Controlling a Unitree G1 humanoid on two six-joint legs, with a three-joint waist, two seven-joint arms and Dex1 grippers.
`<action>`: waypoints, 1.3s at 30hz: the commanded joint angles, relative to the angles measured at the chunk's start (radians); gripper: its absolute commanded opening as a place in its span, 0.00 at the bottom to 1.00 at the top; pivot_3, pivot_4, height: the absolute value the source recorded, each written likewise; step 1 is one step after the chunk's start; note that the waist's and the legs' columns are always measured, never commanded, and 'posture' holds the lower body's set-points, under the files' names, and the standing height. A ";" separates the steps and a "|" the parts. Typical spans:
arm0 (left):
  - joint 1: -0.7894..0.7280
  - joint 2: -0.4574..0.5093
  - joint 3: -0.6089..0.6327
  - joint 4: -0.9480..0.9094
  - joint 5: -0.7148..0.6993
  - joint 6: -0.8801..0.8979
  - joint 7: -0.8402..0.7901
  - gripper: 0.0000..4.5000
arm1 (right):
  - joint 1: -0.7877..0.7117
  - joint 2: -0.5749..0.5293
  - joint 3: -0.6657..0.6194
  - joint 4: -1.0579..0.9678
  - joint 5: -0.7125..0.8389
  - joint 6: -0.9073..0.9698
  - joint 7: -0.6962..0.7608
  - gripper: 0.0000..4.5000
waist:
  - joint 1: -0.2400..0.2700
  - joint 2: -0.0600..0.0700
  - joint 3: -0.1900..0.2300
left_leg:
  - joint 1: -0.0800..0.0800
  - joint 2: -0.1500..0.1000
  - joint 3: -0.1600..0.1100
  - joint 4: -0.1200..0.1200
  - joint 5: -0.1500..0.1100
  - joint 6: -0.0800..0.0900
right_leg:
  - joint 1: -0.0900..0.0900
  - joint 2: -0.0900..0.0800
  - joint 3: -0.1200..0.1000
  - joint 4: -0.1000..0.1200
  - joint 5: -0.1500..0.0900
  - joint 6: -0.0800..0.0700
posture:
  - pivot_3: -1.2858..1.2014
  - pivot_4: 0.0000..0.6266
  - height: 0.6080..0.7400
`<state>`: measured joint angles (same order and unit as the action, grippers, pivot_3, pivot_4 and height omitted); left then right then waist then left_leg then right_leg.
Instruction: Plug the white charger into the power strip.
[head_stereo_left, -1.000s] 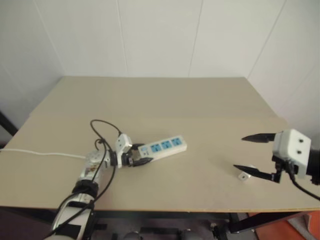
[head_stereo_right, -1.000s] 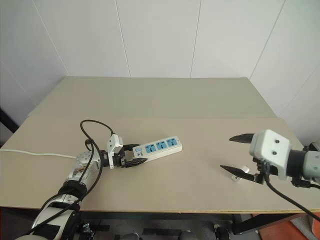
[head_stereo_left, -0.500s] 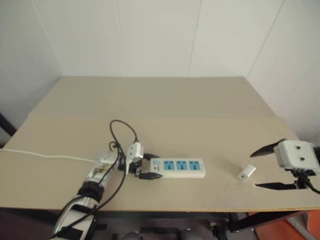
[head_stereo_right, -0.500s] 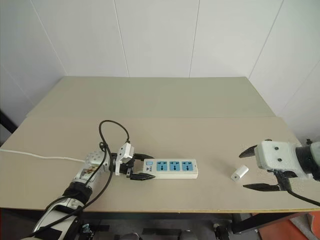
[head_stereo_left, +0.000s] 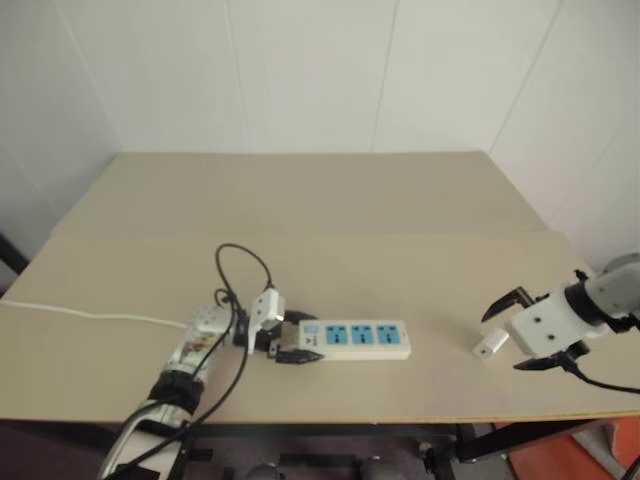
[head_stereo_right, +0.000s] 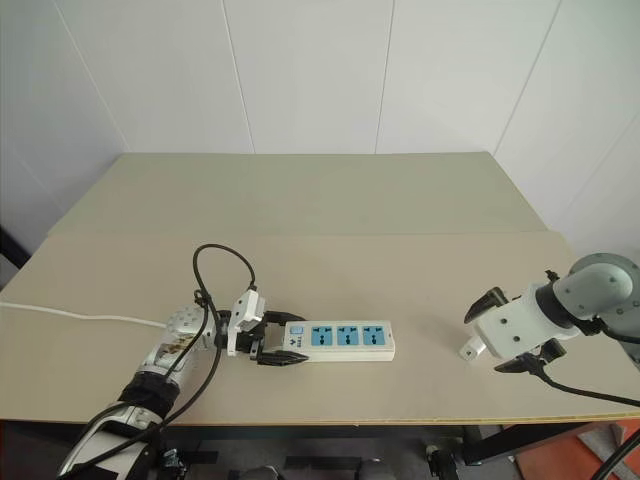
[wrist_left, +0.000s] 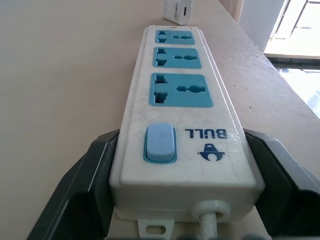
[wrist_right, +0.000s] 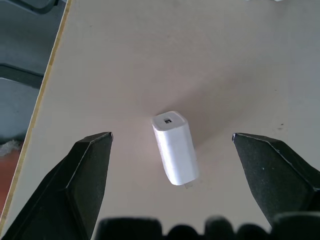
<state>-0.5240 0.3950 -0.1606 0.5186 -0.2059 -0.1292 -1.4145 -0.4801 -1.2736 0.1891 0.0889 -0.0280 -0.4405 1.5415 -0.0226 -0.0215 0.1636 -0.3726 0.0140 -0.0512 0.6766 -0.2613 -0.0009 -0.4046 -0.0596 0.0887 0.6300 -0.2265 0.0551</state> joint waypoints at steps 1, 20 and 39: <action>0.023 0.026 -0.004 -0.045 0.006 0.016 0.013 0.73 | -0.076 0.010 0.034 0.043 -0.037 -0.060 0.047 1.00 | -0.004 0.000 0.000 | 0.000 0.000 0.000 0.000 0.000 0.000 | 0.000 0.000 0.000 0.000 0.000 0.000 | 0.52 0.24 1.00; 0.109 0.095 -0.007 -0.207 -0.018 0.062 0.054 0.73 | -0.336 0.121 0.338 0.260 -0.111 -0.150 0.073 1.00 | -0.023 0.001 0.001 | 0.001 0.001 0.000 -0.001 0.000 0.000 | 0.000 0.000 0.000 0.001 0.000 -0.002 | 0.52 0.24 1.00; 0.191 0.132 -0.011 -0.321 -0.029 0.114 0.114 0.73 | -0.452 0.209 0.498 0.447 -0.157 -0.199 0.073 1.00 | -0.020 0.002 0.001 | 0.002 0.001 0.000 -0.002 0.000 0.000 | -0.001 0.000 0.000 0.001 -0.001 -0.002 | 0.52 0.24 1.00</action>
<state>-0.3430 0.5086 -0.1606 0.2122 -0.2471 -0.0206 -1.3052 -0.9188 -1.0476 0.6947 0.5426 -0.2010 -0.6273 1.5606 -0.0431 -0.0199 0.1649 -0.3711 0.0146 -0.0511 0.6746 -0.2614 -0.0006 -0.4053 -0.0598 0.0890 0.6310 -0.2272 0.0528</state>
